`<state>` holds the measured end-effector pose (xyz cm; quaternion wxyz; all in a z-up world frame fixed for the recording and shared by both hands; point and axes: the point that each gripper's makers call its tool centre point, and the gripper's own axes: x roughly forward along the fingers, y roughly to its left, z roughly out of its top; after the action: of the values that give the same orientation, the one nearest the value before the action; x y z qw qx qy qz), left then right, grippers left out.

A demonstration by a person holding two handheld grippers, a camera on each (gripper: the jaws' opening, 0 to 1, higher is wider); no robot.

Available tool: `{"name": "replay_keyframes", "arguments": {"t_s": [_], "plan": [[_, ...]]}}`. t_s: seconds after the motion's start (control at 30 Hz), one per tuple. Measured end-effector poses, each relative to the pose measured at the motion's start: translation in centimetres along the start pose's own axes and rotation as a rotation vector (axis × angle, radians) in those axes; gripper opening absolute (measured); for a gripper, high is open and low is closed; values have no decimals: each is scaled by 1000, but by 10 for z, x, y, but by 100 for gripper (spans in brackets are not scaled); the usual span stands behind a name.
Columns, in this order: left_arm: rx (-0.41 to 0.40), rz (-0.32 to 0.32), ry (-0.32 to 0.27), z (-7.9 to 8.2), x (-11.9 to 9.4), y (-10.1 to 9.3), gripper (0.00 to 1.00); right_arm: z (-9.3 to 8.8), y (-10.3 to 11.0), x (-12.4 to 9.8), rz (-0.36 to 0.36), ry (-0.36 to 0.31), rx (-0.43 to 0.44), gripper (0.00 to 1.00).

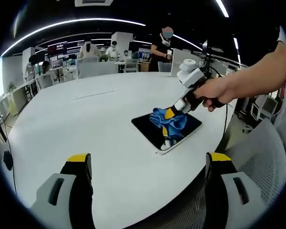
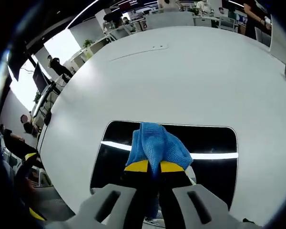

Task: Wipe the mirror surface with the cleaning cloth until all visible marks leave the cleaned area.

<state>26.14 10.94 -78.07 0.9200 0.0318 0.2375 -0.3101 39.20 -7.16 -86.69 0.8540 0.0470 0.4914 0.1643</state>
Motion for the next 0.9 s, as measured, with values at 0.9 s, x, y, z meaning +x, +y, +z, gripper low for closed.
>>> {"name": "replay_keyframes", "arguments": {"t_s": [0.9], "plan": [[0,11,15,-2,2,2,99,24,-2,11,1,-5,-34,1]]}}
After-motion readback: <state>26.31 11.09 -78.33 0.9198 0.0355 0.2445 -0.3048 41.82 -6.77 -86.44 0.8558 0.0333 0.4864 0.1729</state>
